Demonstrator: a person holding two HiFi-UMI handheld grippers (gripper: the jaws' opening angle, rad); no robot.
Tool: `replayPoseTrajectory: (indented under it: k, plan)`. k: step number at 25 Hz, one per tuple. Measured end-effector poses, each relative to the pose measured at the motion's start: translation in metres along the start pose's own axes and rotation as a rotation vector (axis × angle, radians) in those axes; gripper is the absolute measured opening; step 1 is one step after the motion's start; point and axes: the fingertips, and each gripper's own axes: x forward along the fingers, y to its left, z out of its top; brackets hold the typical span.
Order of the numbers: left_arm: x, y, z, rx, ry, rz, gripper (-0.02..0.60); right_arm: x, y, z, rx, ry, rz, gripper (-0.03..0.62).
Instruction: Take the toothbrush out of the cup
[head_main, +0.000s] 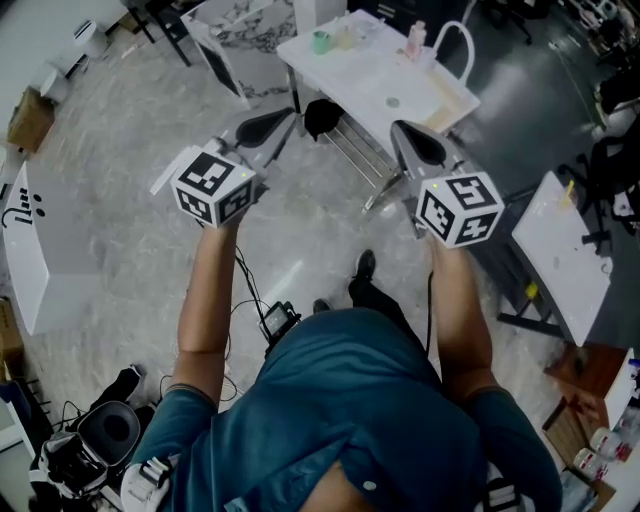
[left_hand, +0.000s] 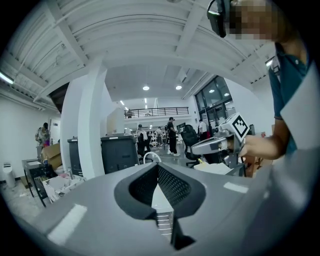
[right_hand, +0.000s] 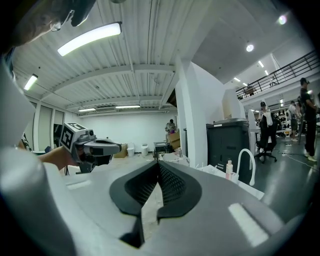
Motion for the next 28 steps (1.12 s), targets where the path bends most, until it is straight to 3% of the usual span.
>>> replayPoseTrajectory:
  k: [13,28]
  plan:
    - [0.071,0.069,-0.007,-0.011,0.05,0.111,0.0,0.087,-0.08,0.008,0.013,0.016,0.112,0.011]
    - [0.147,0.103,-0.004,0.004,0.105,0.201,0.0,0.135,-0.162,0.013,0.039,0.016,0.209,0.01]
